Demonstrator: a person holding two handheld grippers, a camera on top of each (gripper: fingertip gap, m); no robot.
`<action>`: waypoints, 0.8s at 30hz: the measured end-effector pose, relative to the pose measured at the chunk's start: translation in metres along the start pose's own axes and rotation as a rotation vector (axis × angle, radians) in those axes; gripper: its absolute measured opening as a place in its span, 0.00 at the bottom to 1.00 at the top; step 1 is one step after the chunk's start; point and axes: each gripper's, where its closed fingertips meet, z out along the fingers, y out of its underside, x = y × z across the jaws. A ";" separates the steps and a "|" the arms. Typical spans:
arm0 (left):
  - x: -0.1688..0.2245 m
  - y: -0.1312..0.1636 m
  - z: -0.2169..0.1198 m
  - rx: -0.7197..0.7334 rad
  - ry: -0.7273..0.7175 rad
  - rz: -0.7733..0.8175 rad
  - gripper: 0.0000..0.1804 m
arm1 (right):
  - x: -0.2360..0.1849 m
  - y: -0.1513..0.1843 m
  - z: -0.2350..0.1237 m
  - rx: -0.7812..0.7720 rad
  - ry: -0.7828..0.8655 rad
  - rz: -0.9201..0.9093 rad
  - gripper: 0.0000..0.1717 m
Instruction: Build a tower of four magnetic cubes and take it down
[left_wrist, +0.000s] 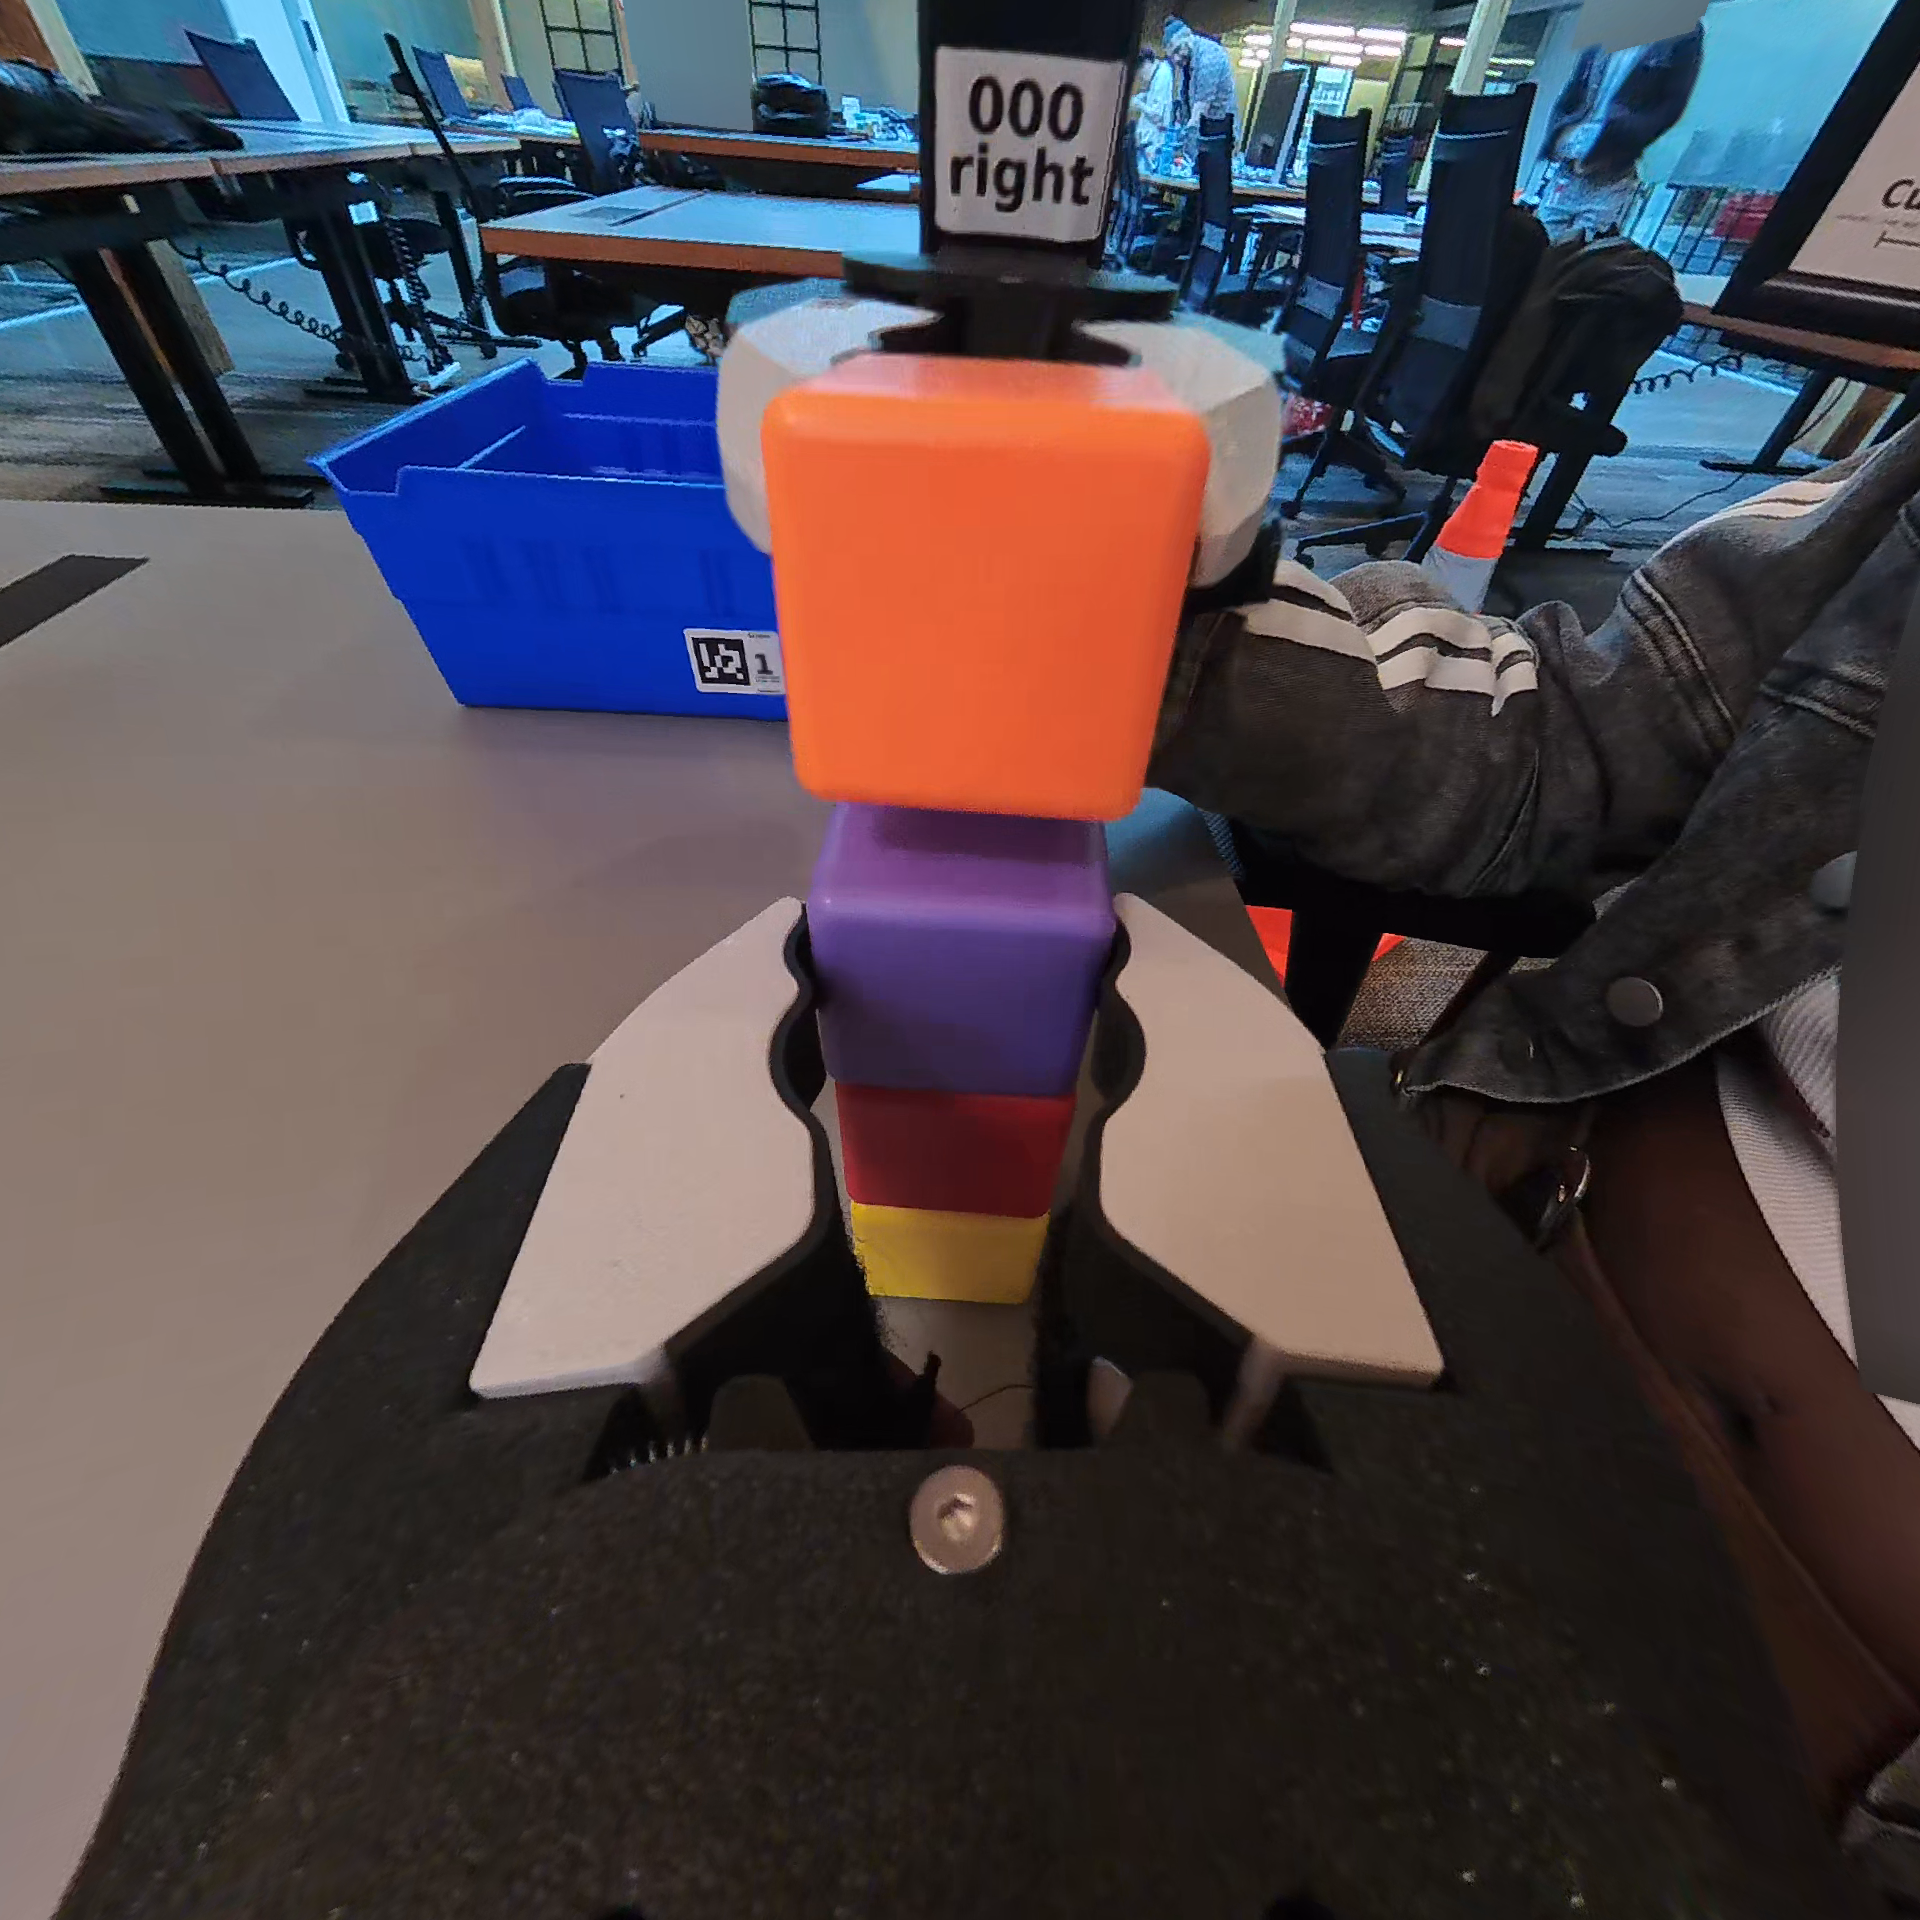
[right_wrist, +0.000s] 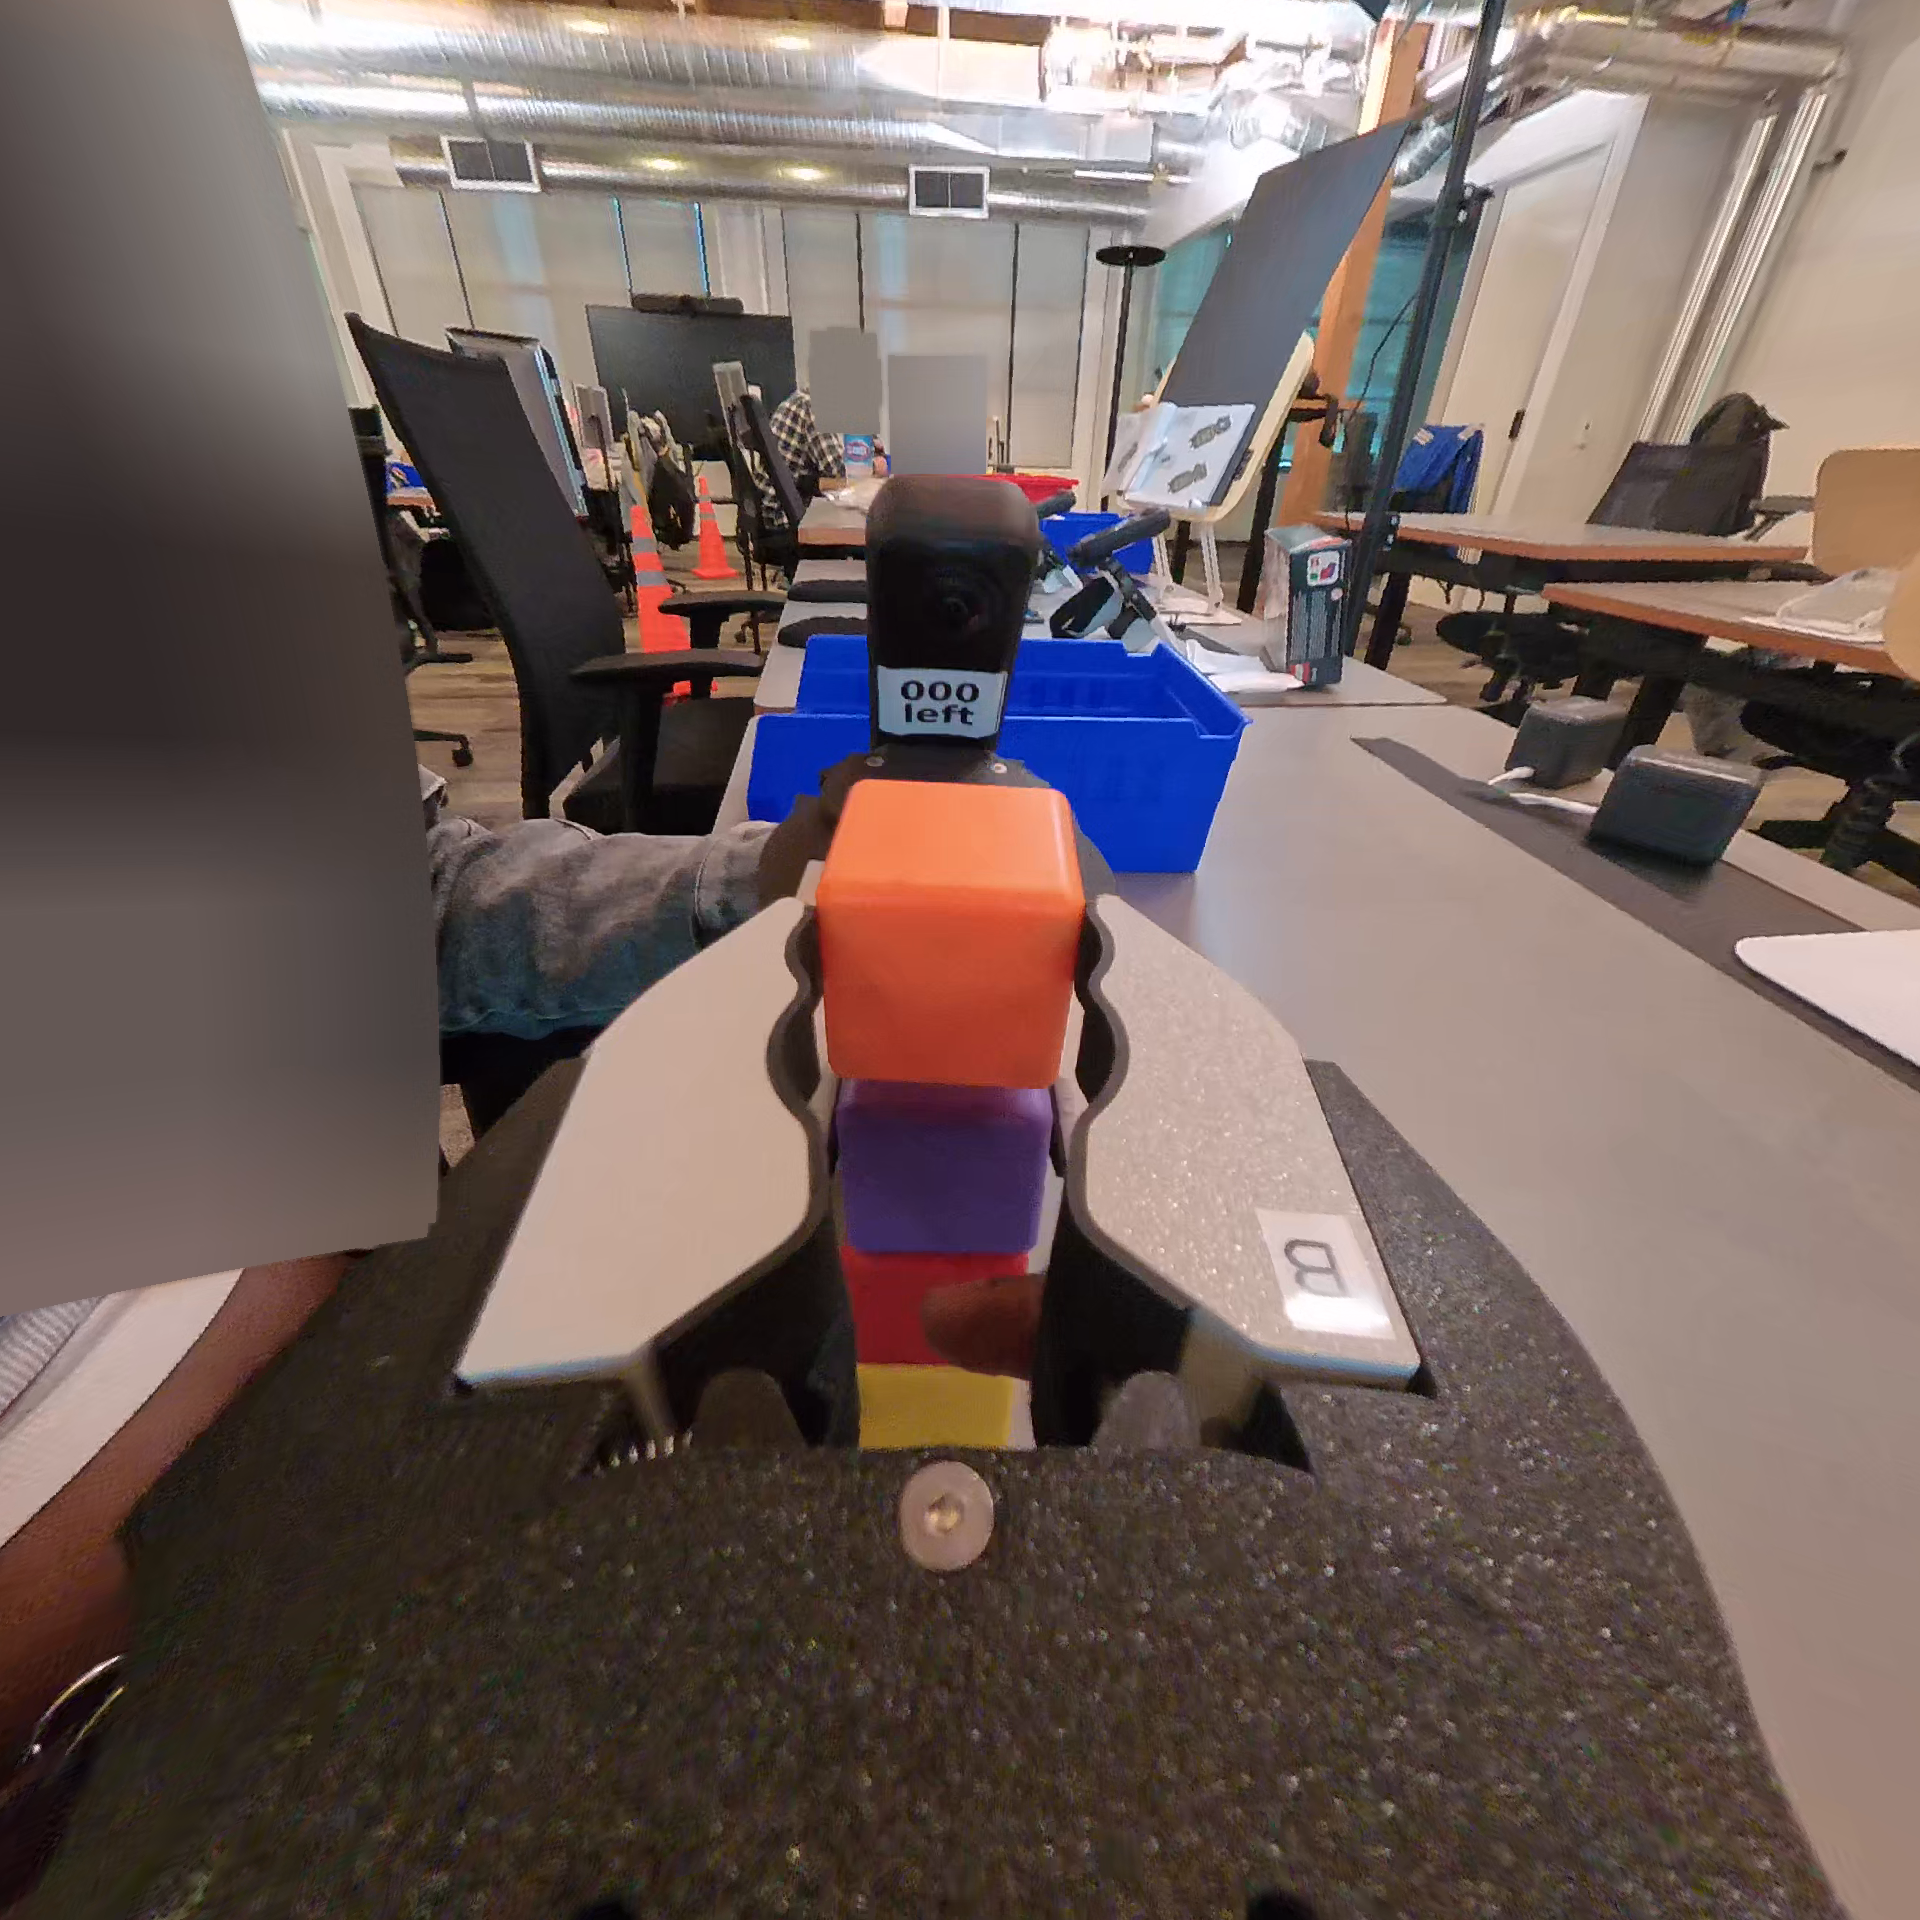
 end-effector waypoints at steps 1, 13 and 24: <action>0.001 0.000 0.000 -0.001 0.003 0.001 0.28 | 0.000 0.001 0.000 -0.005 -0.002 0.001 0.27; 0.003 0.000 0.001 -0.001 0.009 0.005 0.28 | -0.002 0.009 0.003 -0.021 -0.027 -0.018 0.27; -0.002 -0.006 -0.008 0.050 -0.046 0.036 0.60 | 0.003 0.001 -0.007 0.052 0.021 -0.051 0.51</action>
